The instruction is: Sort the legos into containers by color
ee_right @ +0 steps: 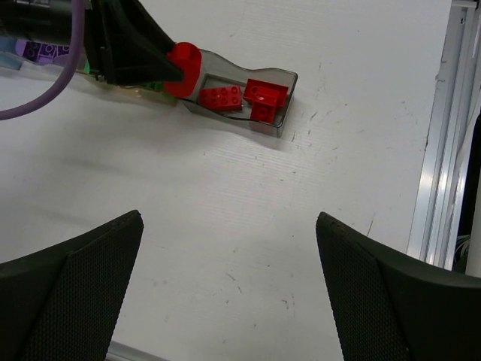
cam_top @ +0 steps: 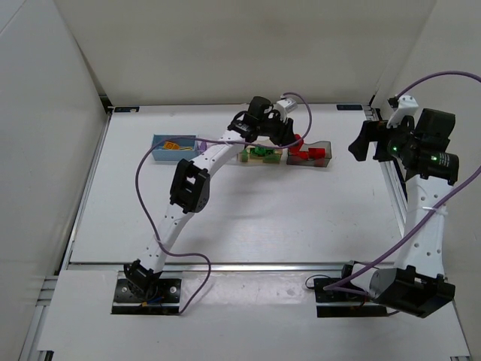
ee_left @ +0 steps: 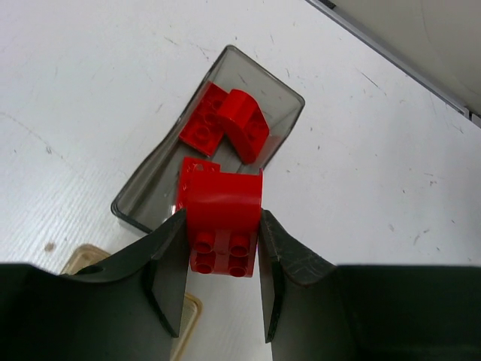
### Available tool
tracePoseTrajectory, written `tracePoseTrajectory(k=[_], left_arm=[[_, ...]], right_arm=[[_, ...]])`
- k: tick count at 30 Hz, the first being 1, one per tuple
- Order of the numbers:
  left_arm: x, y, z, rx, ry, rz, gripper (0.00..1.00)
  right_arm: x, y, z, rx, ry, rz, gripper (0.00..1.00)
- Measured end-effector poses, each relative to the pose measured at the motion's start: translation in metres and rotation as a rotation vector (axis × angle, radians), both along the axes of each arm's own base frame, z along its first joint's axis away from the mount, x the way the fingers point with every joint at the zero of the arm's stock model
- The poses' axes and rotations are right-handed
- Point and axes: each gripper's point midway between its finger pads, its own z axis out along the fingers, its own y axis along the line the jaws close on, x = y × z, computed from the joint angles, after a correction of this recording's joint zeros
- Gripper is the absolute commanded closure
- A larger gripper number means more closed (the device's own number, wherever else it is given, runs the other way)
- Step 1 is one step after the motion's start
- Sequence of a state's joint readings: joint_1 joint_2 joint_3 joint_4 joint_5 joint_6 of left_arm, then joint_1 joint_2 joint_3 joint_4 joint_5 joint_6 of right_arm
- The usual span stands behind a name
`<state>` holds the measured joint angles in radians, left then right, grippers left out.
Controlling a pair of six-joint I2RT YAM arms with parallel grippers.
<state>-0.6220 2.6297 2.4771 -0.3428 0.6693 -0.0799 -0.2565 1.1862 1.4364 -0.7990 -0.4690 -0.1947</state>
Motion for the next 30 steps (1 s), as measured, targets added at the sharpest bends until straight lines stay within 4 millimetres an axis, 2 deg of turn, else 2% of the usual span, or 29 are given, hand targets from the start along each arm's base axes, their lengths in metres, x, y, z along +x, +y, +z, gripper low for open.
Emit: tracePoseTrajectory(k=[6,9,11,16,17,25,28,30], left_arm=[[0.003,-0.014,-0.001,-0.033,-0.038,-0.003,0.76],[0.005,-0.021,0.001,-0.056,-0.064,-0.009,0.66],[0.005,-0.024,0.001,-0.064,-0.074,-0.012,0.48],[0.008,-0.027,-0.008,-0.057,-0.077,0.003,0.18],[0.01,-0.026,-0.008,-0.053,-0.082,0.013,0.01],[0.03,-0.014,-0.011,-0.01,-0.11,0.109,0.01],[0.032,-0.005,0.0,0.011,-0.102,0.14,0.01],[0.029,0.005,0.02,0.033,-0.1,0.161,0.0]], right_arm=[[-0.011,0.001,-0.003,0.005,0.015,-0.005,0.01],[-0.017,0.003,-0.005,0.007,0.025,-0.006,0.01],[-0.02,0.003,-0.004,0.005,0.025,-0.009,0.01],[-0.027,0.002,-0.007,-0.001,0.036,-0.022,0.01],[-0.027,0.002,-0.008,-0.001,0.037,-0.023,0.01],[-0.026,0.002,-0.014,0.006,0.051,-0.019,0.01],[-0.023,0.007,-0.017,0.017,0.038,0.019,0.01],[-0.022,0.014,-0.02,0.04,0.036,0.064,0.01]])
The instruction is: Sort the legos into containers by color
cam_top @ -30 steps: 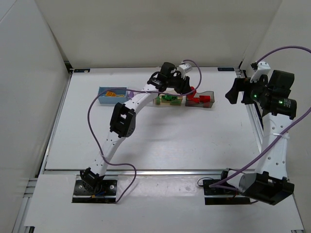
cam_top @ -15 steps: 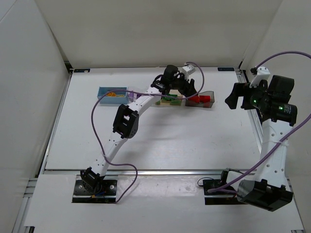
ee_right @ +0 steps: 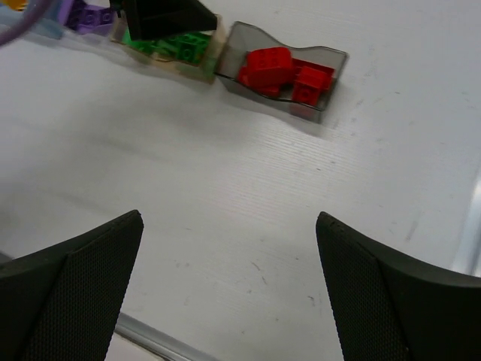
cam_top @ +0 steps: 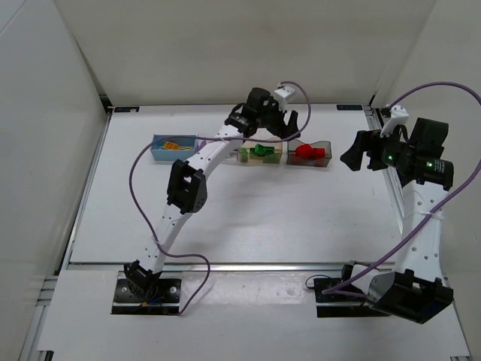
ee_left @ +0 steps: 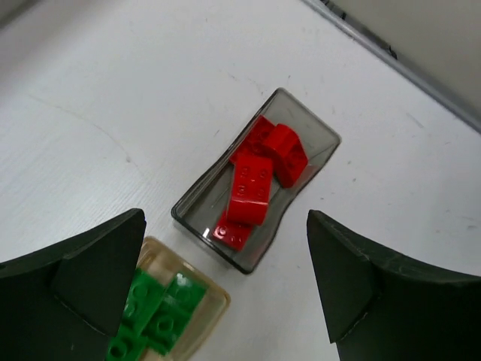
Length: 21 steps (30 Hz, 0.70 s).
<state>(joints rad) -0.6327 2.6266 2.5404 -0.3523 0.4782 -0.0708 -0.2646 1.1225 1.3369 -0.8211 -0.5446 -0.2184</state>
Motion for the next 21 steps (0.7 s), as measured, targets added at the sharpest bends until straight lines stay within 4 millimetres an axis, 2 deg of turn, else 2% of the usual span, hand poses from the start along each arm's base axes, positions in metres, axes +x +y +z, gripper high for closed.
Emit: tracePoseTrajectory(k=[2,4,8,10,11,12,14,16,18,21], left_arm=[[-0.006,0.014,0.036,0.012,-0.013,0.017,0.01],[-0.019,0.031,0.085,0.021,-0.046,0.025,0.01],[-0.064,0.08,0.182,0.021,-0.11,0.029,0.0],[-0.086,0.108,0.21,0.033,-0.112,0.043,0.0],[-0.096,0.125,0.217,0.043,-0.098,0.06,0.0],[-0.1,0.141,0.216,0.062,-0.078,0.092,0.01],[-0.105,0.183,0.195,0.136,-0.015,0.204,0.01],[-0.106,0.223,0.156,0.234,0.054,0.32,0.0],[-0.116,0.259,0.108,0.343,0.14,0.403,0.0],[-0.141,0.291,0.052,0.463,0.258,0.447,0.01]], right_arm=[[0.004,0.01,-0.002,0.049,0.006,0.057,0.01],[0.011,0.022,-0.007,0.108,0.036,0.119,0.01],[0.033,0.051,-0.023,0.194,0.127,0.239,0.01],[0.038,0.071,-0.038,0.202,0.18,0.298,0.01],[0.038,0.084,-0.046,0.198,0.209,0.331,0.01],[0.038,0.096,-0.053,0.192,0.23,0.361,0.01],[0.036,0.118,-0.061,0.173,0.253,0.412,0.01],[0.036,0.136,-0.066,0.155,0.264,0.431,0.01],[0.039,0.142,-0.073,0.136,0.263,0.406,0.01],[0.041,0.137,-0.098,0.1,0.281,0.338,0.01]])
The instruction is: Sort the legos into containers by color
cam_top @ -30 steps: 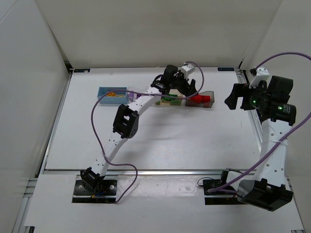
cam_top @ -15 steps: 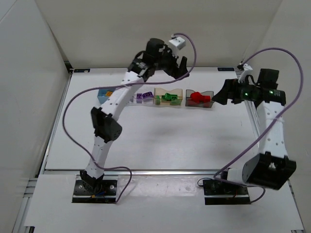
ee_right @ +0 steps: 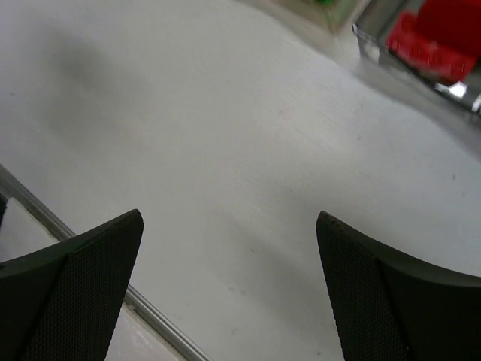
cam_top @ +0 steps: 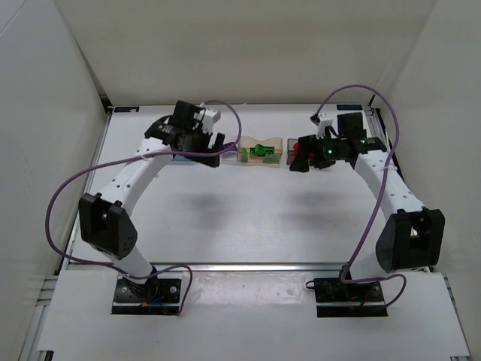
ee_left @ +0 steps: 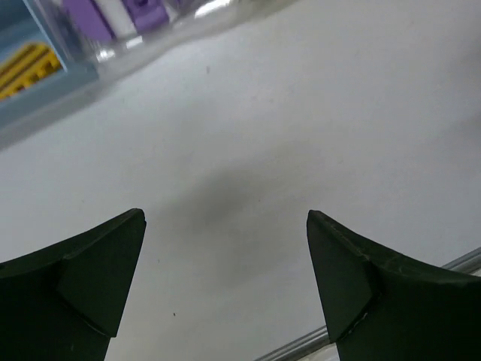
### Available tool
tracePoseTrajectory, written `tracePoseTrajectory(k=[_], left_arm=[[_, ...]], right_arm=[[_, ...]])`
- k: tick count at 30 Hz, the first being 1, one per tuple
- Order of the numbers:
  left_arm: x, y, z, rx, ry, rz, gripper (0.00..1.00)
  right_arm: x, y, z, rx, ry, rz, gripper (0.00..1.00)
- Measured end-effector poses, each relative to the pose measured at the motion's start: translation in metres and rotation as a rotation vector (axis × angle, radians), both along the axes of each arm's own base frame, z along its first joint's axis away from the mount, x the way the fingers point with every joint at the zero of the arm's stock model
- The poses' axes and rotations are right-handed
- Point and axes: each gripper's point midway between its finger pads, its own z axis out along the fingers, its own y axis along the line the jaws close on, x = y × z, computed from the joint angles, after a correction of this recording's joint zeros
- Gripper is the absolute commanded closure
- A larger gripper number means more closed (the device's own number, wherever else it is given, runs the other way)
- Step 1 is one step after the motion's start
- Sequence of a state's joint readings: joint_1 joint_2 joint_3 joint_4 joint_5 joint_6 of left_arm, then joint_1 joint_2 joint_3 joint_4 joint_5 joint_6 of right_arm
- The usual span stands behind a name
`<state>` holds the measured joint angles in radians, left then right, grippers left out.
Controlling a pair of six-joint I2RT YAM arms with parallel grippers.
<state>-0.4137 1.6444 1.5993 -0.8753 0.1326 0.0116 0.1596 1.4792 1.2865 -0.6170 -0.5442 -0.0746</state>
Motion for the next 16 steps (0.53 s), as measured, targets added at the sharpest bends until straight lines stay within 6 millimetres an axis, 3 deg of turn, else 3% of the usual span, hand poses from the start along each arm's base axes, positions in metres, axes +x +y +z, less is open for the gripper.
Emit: tracePoseTrajectory(k=[3,7,10,16], left_arm=[[-0.024,0.026,-0.033,0.038,0.09,0.043,0.01],[-0.042,0.07,-0.046,0.019,0.138,0.171,0.01],[-0.04,0.087,-0.043,-0.003,0.13,0.241,0.01],[-0.031,0.082,-0.039,-0.037,0.098,0.262,0.01]], right_arm=[[-0.013,-0.01,-0.033,-0.065,0.045,-0.048,0.01],[-0.025,-0.018,-0.055,-0.113,0.046,-0.078,0.01],[-0.021,-0.02,-0.049,-0.116,0.004,-0.093,0.01],[-0.013,-0.024,-0.026,-0.108,-0.1,-0.12,0.01]])
